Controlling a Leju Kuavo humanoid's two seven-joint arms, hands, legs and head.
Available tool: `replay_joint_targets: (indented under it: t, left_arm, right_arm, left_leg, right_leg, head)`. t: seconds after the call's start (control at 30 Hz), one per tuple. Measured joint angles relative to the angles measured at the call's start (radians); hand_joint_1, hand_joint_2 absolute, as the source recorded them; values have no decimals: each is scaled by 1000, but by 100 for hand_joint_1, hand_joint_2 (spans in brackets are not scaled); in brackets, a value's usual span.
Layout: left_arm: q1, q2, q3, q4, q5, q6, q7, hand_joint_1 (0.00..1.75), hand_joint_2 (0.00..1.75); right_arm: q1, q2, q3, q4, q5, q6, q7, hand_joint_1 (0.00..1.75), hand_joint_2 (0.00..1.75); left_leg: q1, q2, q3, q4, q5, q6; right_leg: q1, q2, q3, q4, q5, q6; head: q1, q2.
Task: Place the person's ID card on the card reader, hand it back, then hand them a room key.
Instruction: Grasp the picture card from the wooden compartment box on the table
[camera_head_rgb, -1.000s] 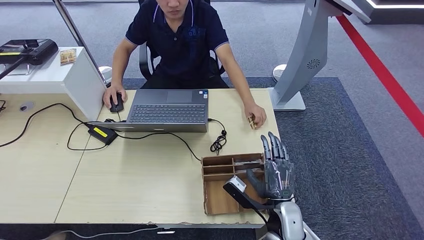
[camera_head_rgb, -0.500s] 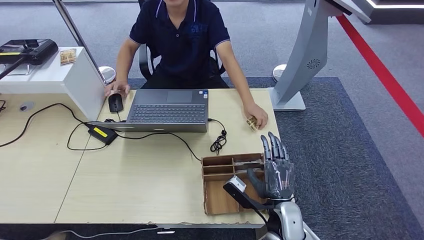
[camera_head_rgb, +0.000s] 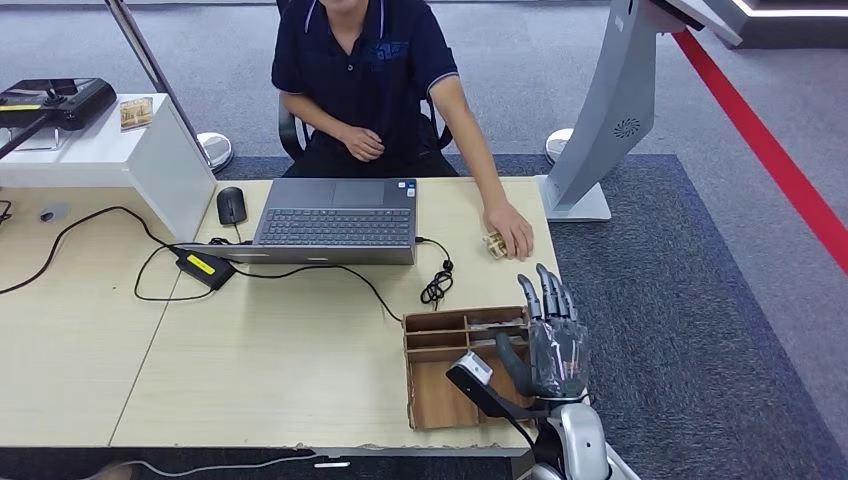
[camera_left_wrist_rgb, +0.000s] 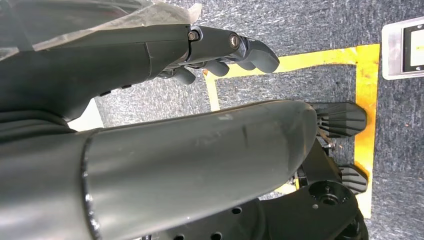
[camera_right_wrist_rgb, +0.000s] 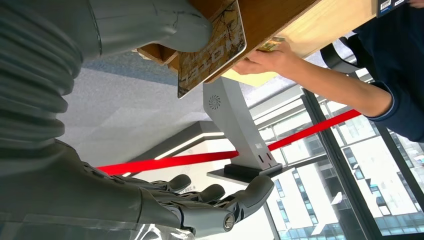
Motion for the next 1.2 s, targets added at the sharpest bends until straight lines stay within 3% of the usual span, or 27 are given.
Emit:
replay_joint_targets:
  t: [0.27, 0.47, 0.93, 1.07, 1.2]
  left_arm:
    - [0, 0, 0, 0, 0, 0, 0, 0, 0]
    - [0, 0, 0, 0, 2, 2, -1, 0, 0]
    - [0, 0, 1, 0, 10, 8, -2, 0, 0]
    - [0, 0, 1, 0, 11, 8, -2, 0, 0]
    - [0, 0, 1, 0, 11, 8, -2, 0, 0]
  right_arm:
    - [0, 0, 0, 0, -3, 0, 0, 32, 175]
    - [3, 0, 3, 4, -13, 1, 0, 47, 175]
    - [19, 0, 11, 21, -36, 0, 0, 55, 175]
    - [19, 0, 12, 22, -41, 0, 0, 67, 175]
    - [20, 0, 13, 26, -41, 0, 0, 69, 175]
  left_leg:
    - [0, 0, 0, 0, 0, 0]
    - [0, 0, 0, 0, 0, 0]
    - [0, 0, 0, 0, 0, 0]
    - [0, 0, 0, 0, 0, 0]
    - [0, 0, 0, 0, 0, 0]
  right_leg:
    - [0, 0, 0, 0, 0, 0]
    - [0, 0, 0, 0, 0, 0]
    - [0, 0, 0, 0, 0, 0]
    - [0, 0, 0, 0, 0, 0]
    - [0, 0, 0, 0, 0, 0]
  head:
    - [0, 0]
    - [0, 0]
    - [0, 0]
    - [0, 0]
    - [0, 0]
